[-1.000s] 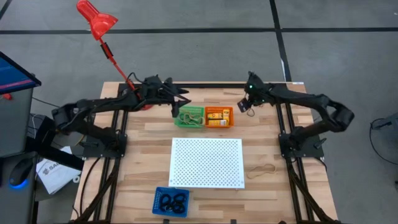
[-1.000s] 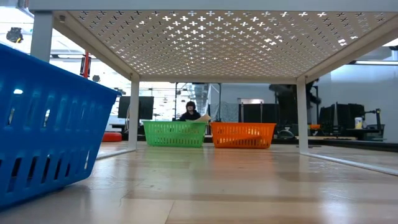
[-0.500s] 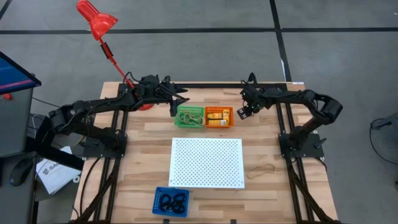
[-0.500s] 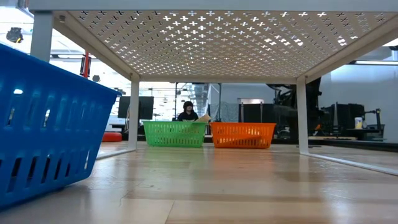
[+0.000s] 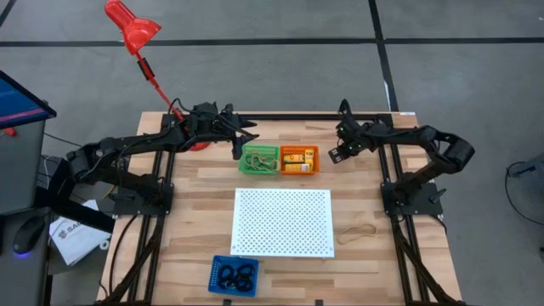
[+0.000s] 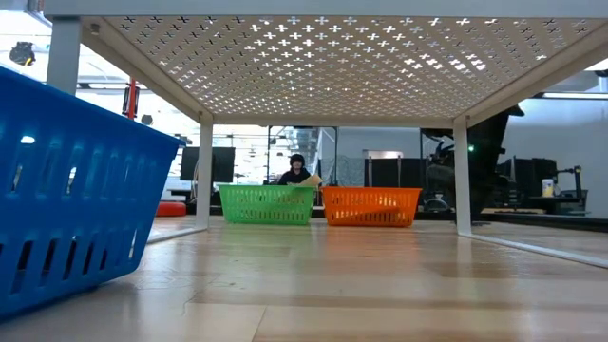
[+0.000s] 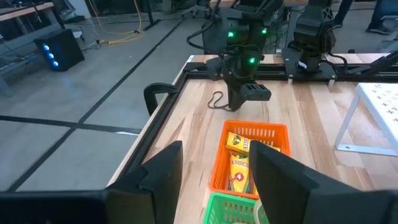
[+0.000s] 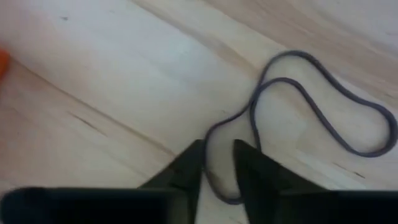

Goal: Pick & Place Office Desk Supplies
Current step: Put the violet rubber band into the green bin

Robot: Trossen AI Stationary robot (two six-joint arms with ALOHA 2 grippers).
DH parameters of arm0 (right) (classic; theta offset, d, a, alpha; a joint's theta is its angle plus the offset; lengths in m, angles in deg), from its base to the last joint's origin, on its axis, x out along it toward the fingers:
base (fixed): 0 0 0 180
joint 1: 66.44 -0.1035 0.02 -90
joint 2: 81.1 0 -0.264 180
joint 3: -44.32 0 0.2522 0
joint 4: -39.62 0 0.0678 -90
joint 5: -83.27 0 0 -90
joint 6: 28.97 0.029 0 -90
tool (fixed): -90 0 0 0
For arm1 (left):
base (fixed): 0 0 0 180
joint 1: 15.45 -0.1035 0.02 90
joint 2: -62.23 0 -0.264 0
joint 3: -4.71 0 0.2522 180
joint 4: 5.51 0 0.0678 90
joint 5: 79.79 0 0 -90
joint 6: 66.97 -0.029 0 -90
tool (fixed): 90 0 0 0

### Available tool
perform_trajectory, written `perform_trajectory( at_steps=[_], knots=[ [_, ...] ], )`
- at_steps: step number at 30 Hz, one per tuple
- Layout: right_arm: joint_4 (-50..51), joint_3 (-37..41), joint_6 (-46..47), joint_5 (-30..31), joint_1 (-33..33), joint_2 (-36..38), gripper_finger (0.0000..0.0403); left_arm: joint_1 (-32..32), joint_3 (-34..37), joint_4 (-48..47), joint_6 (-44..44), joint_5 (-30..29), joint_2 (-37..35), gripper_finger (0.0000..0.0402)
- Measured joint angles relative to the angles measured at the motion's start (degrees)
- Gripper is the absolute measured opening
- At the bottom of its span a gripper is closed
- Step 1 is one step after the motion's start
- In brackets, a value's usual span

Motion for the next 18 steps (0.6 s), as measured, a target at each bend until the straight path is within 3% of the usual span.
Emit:
perform_trajectory(
  at_steps=[3,7,10,18],
  knots=[
    [0.07,-0.04,-0.87,-1.18,-0.06,-0.11,0.0014,0.00,0.00,0.46,0.07,0.10,0.00,0.0171],
    [-0.06,0.06,-0.86,-1.94,-1.47,0.51,0.0006,0.02,0.00,0.49,0.15,0.58,0.00,0.0166],
    [-0.79,0.40,-0.89,-6.00,-3.77,2.92,0.0003,0.07,0.00,0.48,0.20,1.59,0.00,0.0162],
    [-5.60,0.15,-1.08,-9.50,-9.01,19.63,0.0001,2.18,0.01,2.17,0.07,1.86,0.03,0.0158]
  ],
)
